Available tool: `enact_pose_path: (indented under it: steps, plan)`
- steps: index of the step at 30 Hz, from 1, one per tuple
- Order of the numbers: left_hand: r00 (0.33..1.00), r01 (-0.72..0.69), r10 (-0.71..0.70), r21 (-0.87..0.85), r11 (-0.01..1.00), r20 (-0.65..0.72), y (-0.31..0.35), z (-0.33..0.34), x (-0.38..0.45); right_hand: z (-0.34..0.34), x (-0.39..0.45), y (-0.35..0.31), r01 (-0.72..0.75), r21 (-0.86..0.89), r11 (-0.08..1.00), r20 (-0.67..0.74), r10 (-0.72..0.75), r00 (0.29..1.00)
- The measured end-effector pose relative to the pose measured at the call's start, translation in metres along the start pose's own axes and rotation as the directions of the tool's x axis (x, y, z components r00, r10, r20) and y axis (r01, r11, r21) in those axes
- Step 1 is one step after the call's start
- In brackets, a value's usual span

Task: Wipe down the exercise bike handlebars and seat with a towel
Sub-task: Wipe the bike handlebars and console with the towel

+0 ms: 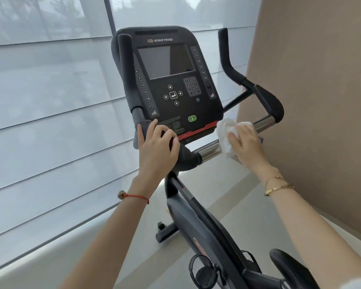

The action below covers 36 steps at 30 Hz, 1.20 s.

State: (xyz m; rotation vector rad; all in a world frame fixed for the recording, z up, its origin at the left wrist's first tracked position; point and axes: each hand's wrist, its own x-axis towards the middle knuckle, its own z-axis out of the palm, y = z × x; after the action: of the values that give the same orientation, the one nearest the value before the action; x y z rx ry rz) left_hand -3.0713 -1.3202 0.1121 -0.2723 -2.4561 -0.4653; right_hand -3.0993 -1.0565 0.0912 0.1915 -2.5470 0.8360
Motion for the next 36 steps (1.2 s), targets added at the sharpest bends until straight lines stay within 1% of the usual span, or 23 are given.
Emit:
enact_pose_path:
  steps: [2, 3, 4, 6, 7, 8, 9, 11, 13, 14, 16, 17, 18, 19, 20, 23, 25, 29, 30, 33, 36]
  plan:
    - [0.999, 0.038, -0.037, 0.061, 0.997, -0.006, 0.011, 0.004, 0.0, -0.001, 0.004, -0.008, 0.075, -0.031, 0.997, -0.009, -0.075, 0.997]
    - [0.998, 0.061, -0.06, 0.081, 0.995, -0.01, 0.015, 0.006, 0.0, 0.003, 0.0, -0.016, 0.157, -0.047, 0.987, -0.001, -0.157, 0.988]
    - [0.996, 0.085, -0.083, 0.093, 0.992, -0.019, 0.018, 0.007, 0.0, 0.01, -0.008, -0.024, 0.267, -0.065, 0.961, -0.001, -0.268, 0.964]
    - [0.992, 0.122, -0.116, 0.11, 0.986, -0.056, 0.025, 0.011, 0.0, 0.024, -0.025, -0.036, 0.496, -0.117, 0.86, 0.002, -0.499, 0.867]
    - [0.989, 0.134, -0.126, 0.116, 0.984, -0.073, 0.027, 0.013, -0.001, 0.028, -0.03, -0.038, 0.57, -0.144, 0.809, 0.017, -0.574, 0.819]
    - [0.987, 0.143, -0.133, 0.119, 0.982, -0.089, 0.03, 0.015, -0.003, 0.029, -0.031, -0.037, 0.611, -0.171, 0.773, 0.034, -0.615, 0.788]
    - [0.985, 0.148, -0.136, 0.122, 0.981, -0.102, 0.031, 0.016, -0.004, 0.028, -0.03, -0.034, 0.628, -0.167, 0.76, 0.044, -0.63, 0.775]
    - [0.984, 0.15, -0.134, 0.137, 0.979, -0.117, 0.031, 0.018, -0.006, 0.02, -0.021, -0.02, 0.628, -0.131, 0.767, 0.065, -0.626, 0.777]
    - [0.983, 0.148, -0.129, 0.148, 0.978, -0.127, 0.029, 0.019, -0.006, 0.008, -0.01, 0.003, 0.631, -0.193, 0.751, 0.067, -0.632, 0.772]
    - [0.982, 0.151, -0.131, 0.15, 0.977, -0.136, 0.028, 0.02, -0.006, 0.002, -0.004, 0.014, 0.594, -0.187, 0.783, 0.065, -0.593, 0.802]
    - [0.977, 0.165, -0.141, 0.155, 0.974, -0.158, 0.029, 0.021, -0.006, -0.008, 0.009, 0.032, 0.451, -0.113, 0.885, 0.066, -0.446, 0.893]
    - [0.975, 0.175, -0.149, 0.159, 0.972, -0.166, 0.03, 0.022, -0.005, -0.009, 0.013, 0.036, 0.376, -0.07, 0.924, 0.07, -0.371, 0.926]
    - [0.972, 0.187, -0.158, 0.164, 0.968, -0.173, 0.032, 0.023, -0.005, -0.008, 0.015, 0.035, 0.324, -0.035, 0.945, 0.069, -0.321, 0.945]
    - [0.969, 0.199, -0.168, 0.17, 0.965, -0.179, 0.033, 0.023, -0.004, -0.005, 0.015, 0.029, 0.307, -0.014, 0.952, 0.06, -0.306, 0.95]
    - [0.968, 0.207, -0.175, 0.175, 0.963, -0.182, 0.034, 0.024, -0.004, 0.0, 0.011, 0.019, 0.322, -0.005, 0.947, 0.053, -0.322, 0.945]
    - [0.967, 0.208, -0.172, 0.188, 0.96, -0.19, 0.035, 0.024, -0.004, 0.019, -0.013, -0.02, 0.438, -0.032, 0.898, 0.036, -0.437, 0.899]
    - [0.967, 0.206, -0.168, 0.193, 0.959, -0.193, 0.034, 0.024, -0.004, 0.029, -0.023, -0.033, 0.488, -0.072, 0.87, 0.028, -0.487, 0.873]
    - [0.972, 0.19, -0.156, 0.199, 0.961, -0.177, 0.032, 0.024, -0.006, 0.024, -0.015, -0.015, 0.574, -0.085, 0.815, 0.108, -0.565, 0.818]
    - [0.973, 0.185, -0.152, 0.197, 0.963, -0.172, 0.031, 0.024, -0.006, 0.019, -0.01, -0.006, 0.575, -0.09, 0.813, 0.119, -0.565, 0.817]
    - [0.977, 0.171, -0.141, 0.192, 0.967, -0.161, 0.031, 0.023, -0.008, 0.006, 0.008, 0.023, 0.484, -0.112, 0.868, 0.108, -0.473, 0.874]
    - [0.973, 0.178, -0.146, 0.185, 0.967, -0.177, 0.031, 0.024, -0.007, 0.004, 0.02, 0.031, 0.329, -0.092, 0.94, 0.026, -0.328, 0.944]
